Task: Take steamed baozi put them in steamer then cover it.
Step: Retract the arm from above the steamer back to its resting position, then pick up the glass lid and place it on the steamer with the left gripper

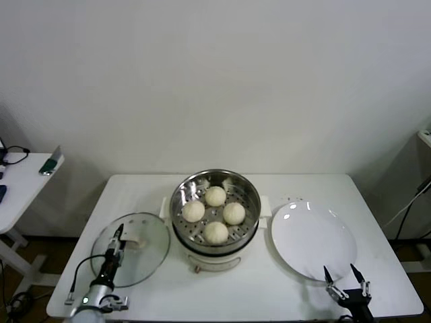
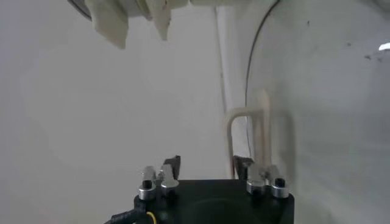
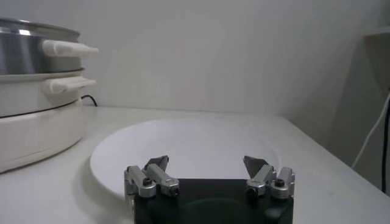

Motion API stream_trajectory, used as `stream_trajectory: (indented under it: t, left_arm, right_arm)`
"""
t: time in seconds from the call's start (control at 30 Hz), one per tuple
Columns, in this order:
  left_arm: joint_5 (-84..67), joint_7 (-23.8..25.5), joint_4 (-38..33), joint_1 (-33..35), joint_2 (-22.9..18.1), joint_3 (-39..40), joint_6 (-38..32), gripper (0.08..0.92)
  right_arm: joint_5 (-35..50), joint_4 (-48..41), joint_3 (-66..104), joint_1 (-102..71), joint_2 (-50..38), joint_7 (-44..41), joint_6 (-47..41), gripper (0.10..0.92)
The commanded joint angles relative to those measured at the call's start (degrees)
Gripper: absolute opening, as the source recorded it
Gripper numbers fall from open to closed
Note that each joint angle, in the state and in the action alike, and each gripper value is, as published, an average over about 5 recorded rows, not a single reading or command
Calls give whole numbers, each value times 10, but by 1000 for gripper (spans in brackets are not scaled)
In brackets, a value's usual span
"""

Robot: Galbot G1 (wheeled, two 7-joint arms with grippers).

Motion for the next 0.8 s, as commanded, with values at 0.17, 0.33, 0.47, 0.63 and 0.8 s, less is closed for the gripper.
stream_trajectory:
  t: [0.17,0.33,0.47,0.63,0.8]
  left_arm:
    - [-4,-3,16,-6,-1,1,0,438]
    - [-9,-8,12,-7,0,-7,-4,282]
    - [-23,-9,-16,-1,1,-20,-14,164]
    - [-90,32,-112,27,25,-36,8,134]
    - [-190,151,-251,62,85,-55,97,134]
  right_arm:
    - [-2,0,-2,3,5,1,0,823]
    - [-2,0,-2,4,5,2,0,823]
    - [-2,1,-2,4,5,2,0,823]
    - [-2,3,-1,1,2,1,-1,823]
    - [-4,4,1,1,-2,3,-2,823]
